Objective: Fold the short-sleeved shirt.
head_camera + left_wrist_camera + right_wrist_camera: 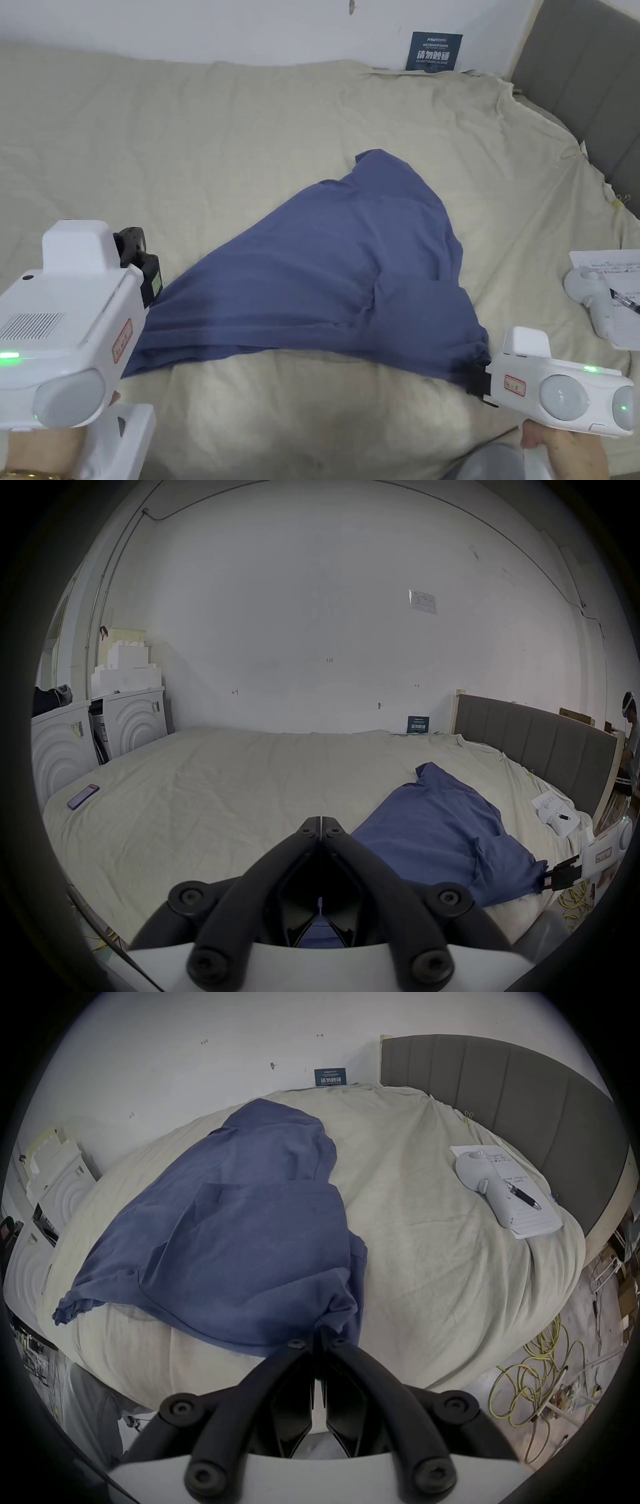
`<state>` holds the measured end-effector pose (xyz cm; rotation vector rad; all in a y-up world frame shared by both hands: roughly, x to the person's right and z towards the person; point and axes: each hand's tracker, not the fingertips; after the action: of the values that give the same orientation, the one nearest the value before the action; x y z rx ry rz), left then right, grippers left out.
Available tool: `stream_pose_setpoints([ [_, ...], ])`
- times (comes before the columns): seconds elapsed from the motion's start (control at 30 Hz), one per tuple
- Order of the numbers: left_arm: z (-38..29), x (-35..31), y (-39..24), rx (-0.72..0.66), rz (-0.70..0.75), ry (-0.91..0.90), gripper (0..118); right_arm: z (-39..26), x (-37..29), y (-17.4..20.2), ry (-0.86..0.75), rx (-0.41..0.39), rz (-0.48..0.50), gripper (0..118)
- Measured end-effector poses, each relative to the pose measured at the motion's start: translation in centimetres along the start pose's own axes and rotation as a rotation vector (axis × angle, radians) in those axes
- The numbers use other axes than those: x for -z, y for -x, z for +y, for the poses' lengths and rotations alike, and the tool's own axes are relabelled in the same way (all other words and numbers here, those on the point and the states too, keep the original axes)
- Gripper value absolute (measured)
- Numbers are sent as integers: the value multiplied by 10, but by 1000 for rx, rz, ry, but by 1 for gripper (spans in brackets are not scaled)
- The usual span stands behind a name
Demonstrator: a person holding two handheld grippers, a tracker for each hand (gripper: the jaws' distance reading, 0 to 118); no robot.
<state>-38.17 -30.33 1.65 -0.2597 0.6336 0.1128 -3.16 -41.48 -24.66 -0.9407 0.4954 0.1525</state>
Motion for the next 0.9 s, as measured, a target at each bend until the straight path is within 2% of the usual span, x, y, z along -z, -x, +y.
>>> stream_pose_setpoints([
  [0.07,0,2,3,-20,-4,13,3,1,-2,-1,-4,-1,0,2],
  [0.13,1,4,9,-41,-17,40,23,3,-5,-3,-16,7,2,2],
  [0.2,2,9,13,-26,-3,111,74,5,-9,-5,-32,14,9,2],
  [0.27,2,12,19,-11,-1,140,105,8,-13,-6,-50,20,11,2],
  [0.33,3,14,26,-23,24,183,108,10,-16,-5,-62,19,16,2],
  [0.47,6,20,59,-148,23,356,111,15,-23,-2,-75,-2,20,2],
  [0.53,0,22,76,-122,24,419,114,17,-21,-1,-77,-10,22,2],
  [0.67,-23,32,107,-43,138,572,114,16,-18,-1,-74,-11,21,2],
  [0.73,-34,38,117,-60,171,634,114,16,-17,0,-69,-12,25,2],
  [0.9,-54,53,122,-68,146,683,114,12,-12,3,-54,-23,15,2],
])
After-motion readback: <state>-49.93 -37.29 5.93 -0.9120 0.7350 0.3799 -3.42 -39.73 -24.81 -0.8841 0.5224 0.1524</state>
